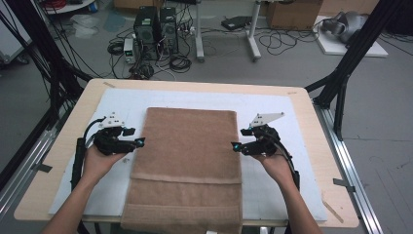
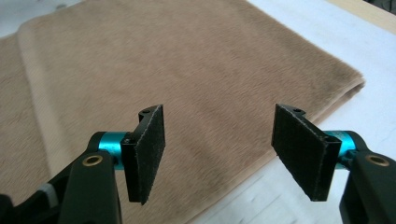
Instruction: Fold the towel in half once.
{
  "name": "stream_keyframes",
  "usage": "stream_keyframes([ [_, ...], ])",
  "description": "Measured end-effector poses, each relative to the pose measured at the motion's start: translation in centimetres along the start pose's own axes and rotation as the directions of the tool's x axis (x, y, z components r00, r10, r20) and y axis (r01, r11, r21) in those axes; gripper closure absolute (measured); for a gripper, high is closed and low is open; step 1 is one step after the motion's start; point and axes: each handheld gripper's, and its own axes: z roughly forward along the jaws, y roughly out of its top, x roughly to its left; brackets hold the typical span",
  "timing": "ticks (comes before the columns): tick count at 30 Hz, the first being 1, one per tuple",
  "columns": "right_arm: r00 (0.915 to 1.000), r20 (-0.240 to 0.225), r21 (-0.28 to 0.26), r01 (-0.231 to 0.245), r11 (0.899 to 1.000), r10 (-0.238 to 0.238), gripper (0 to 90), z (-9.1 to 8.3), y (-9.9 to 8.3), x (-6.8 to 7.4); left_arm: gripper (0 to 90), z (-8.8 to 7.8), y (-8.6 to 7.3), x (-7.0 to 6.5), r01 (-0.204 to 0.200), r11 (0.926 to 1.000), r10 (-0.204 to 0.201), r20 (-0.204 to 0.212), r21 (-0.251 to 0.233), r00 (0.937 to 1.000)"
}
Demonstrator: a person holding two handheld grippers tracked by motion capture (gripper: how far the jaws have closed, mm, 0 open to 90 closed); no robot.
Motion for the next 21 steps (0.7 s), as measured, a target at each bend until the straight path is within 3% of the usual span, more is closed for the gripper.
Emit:
stream_keyframes([
  [6,0.9997,-0.012,0.018,0.023,1.0,-0.023,34.9,0.1,-2.3,1.6,39.9,-0.8,-2.2,-2.2,-0.059,0.9981,0.059,0.027,-0.019,0.9979],
  [10,0.9989,-0.014,0.057,0.046,0.997,-0.045,37.2,0.5,-3.6,2.6,44.1,-0.6,-3.6,-3.0,-0.088,0.9961,0.088,0.027,0.007,0.9958],
  [13,0.9982,-0.043,0.058,0.043,0.997,-0.041,39.9,1.0,-4.4,3.1,47.3,-0.2,-4.4,-3.4,-0.107,0.9935,0.106,0.04,0.038,0.9936],
  [18,0.9943,-0.088,0.086,0.068,0.994,-0.06,43.5,1.8,-5.2,4.1,55.1,0.0,-5.7,-3.9,-0.115,0.9912,0.109,0.085,0.066,0.9904],
  [21,0.992,-0.111,0.104,0.072,0.992,-0.061,47.5,2.2,-5.5,4.3,58.3,0.2,-6.5,-3.8,-0.097,0.9927,0.089,0.102,0.072,0.9907],
])
